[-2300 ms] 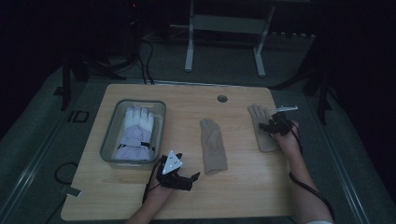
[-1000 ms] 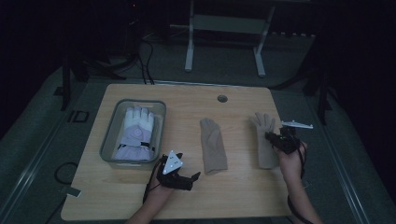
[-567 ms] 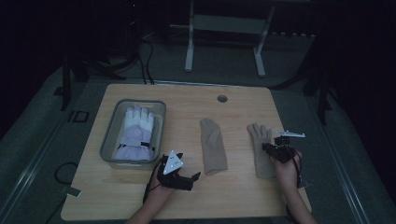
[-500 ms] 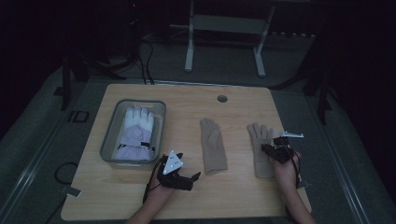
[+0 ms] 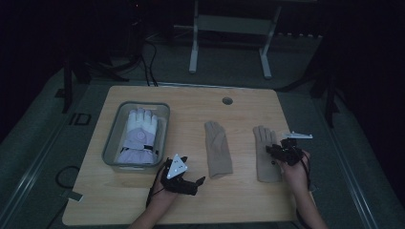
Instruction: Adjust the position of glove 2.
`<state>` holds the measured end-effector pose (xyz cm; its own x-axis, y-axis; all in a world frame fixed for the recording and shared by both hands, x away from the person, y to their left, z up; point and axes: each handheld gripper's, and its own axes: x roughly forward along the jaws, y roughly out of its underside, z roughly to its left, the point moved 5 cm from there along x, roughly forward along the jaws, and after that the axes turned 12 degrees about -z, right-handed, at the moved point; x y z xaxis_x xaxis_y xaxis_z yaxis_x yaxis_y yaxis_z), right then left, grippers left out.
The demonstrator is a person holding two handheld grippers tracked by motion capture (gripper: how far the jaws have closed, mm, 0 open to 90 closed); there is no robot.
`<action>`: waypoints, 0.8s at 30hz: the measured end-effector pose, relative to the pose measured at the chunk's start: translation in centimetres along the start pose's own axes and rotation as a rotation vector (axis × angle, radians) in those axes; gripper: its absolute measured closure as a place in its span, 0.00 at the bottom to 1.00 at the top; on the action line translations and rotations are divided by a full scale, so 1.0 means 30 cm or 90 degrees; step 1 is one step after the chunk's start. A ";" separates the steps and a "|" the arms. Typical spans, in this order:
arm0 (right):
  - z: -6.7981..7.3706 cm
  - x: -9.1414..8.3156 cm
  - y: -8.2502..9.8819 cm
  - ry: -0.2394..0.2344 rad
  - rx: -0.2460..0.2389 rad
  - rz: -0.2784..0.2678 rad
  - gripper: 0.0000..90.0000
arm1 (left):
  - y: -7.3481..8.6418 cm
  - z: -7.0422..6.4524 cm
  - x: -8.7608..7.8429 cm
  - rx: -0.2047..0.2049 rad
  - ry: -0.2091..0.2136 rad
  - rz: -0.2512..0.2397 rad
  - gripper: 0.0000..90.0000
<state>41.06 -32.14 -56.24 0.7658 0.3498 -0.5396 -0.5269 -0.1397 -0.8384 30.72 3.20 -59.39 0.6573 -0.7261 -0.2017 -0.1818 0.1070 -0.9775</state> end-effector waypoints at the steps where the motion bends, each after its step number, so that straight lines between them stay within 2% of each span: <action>1: -0.001 -0.003 -0.007 -0.022 -0.020 -0.003 0.63 | 0.000 0.000 0.000 0.001 0.000 0.000 0.02; 3: -0.008 -0.009 -0.015 -0.031 -0.069 0.000 0.60 | 0.000 0.000 0.000 0.002 0.001 -0.001 0.02; 4: -0.009 -0.011 -0.017 -0.048 -0.085 0.004 0.59 | 0.000 0.000 0.000 0.001 0.000 0.000 0.02; 9: -0.021 -0.007 -0.006 -0.104 -0.152 0.026 0.57 | 0.001 0.000 0.001 0.002 0.001 0.001 0.02; 10: -0.024 -0.003 0.000 -0.115 -0.158 0.033 0.55 | 0.002 0.001 0.001 0.003 0.000 0.003 0.02; 13: -0.033 0.012 0.021 -0.116 -0.172 0.047 0.52 | 0.002 0.001 0.001 0.004 0.000 0.002 0.02; 15: -0.036 0.024 0.039 -0.101 -0.185 0.060 0.51 | 0.002 0.001 0.001 0.002 0.001 0.000 0.02; 17: -0.033 0.037 0.062 -0.101 -0.193 0.066 0.52 | 0.002 0.001 0.001 0.002 0.001 0.001 0.02; 20: -0.029 0.033 0.067 -0.106 -0.180 0.058 0.62 | 0.002 0.001 0.001 0.003 0.003 0.001 0.02; 22: -0.026 0.031 0.067 -0.101 -0.177 0.057 0.75 | 0.003 0.000 0.001 0.005 0.004 0.002 0.02; 24: -0.025 0.030 0.067 -0.097 -0.173 0.059 0.78 | 0.003 -0.001 0.001 0.006 0.003 0.003 0.02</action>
<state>40.99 -32.81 -58.46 0.6446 0.4556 -0.6139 -0.4583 -0.4124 -0.7873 30.69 3.17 -59.50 0.6526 -0.7293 -0.2057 -0.1777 0.1166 -0.9772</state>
